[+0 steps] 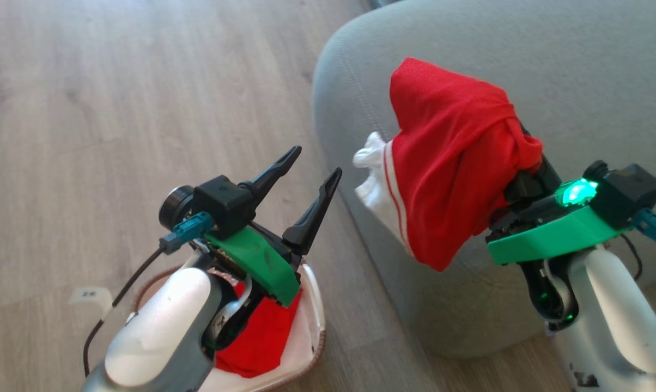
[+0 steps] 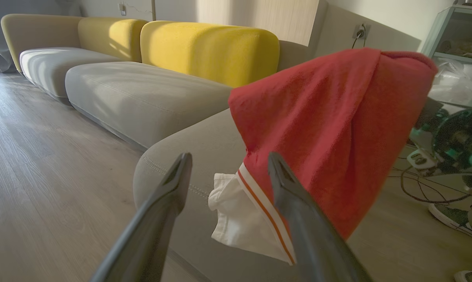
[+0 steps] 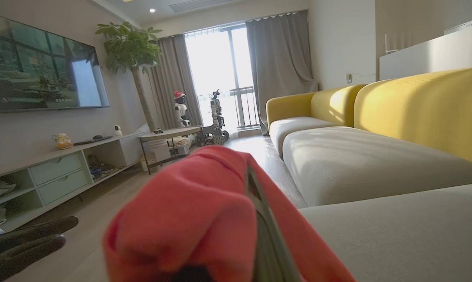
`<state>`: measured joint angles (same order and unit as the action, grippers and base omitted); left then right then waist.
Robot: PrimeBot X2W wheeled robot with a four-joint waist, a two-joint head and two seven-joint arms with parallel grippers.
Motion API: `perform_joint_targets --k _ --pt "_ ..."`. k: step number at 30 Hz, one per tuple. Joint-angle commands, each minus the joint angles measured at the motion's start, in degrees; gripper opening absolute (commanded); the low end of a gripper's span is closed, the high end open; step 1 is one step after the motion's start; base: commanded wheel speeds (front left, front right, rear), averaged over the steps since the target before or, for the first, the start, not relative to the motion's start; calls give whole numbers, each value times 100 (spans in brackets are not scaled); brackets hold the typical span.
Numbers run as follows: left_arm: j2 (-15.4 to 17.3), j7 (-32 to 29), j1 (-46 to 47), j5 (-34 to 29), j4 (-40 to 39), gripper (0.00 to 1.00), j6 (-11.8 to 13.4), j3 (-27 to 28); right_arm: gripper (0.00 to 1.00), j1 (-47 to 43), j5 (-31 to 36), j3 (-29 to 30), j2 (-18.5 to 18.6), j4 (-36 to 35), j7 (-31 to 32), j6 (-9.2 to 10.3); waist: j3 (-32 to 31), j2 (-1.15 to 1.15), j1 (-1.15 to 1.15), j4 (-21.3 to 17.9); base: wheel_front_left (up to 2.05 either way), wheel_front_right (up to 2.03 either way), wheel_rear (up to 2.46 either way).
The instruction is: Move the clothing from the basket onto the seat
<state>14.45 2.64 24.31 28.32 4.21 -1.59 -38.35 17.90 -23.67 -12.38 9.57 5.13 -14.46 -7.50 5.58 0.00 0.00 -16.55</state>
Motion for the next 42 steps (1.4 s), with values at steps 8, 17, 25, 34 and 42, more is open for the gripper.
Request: perform_joint_targets --k 8,17,25,34,42 --pt "158 108 335 -82 -114 100 -10 165 0 -50 79 129 -94 -499 -53 1 244 0 0 -638 0 0 0" --pt "188 124 376 -107 -117 100 5 120 0 -123 106 240 -143 -683 -53 1 354 0 0 -1092 0 0 0" --pt "206 119 410 -112 -119 100 7 72 0 -125 86 239 -134 -712 -53 1 416 0 0 -1254 0 0 0" --pt "233 84 477 -122 -174 100 -2 22 0 346 -156 219 137 -311 -53 1 590 0 0 -1226 0 0 0" --pt "301 -48 657 -146 -286 100 -24 -2 0 1267 -452 250 643 399 -53 1 979 0 0 -1015 0 0 0"
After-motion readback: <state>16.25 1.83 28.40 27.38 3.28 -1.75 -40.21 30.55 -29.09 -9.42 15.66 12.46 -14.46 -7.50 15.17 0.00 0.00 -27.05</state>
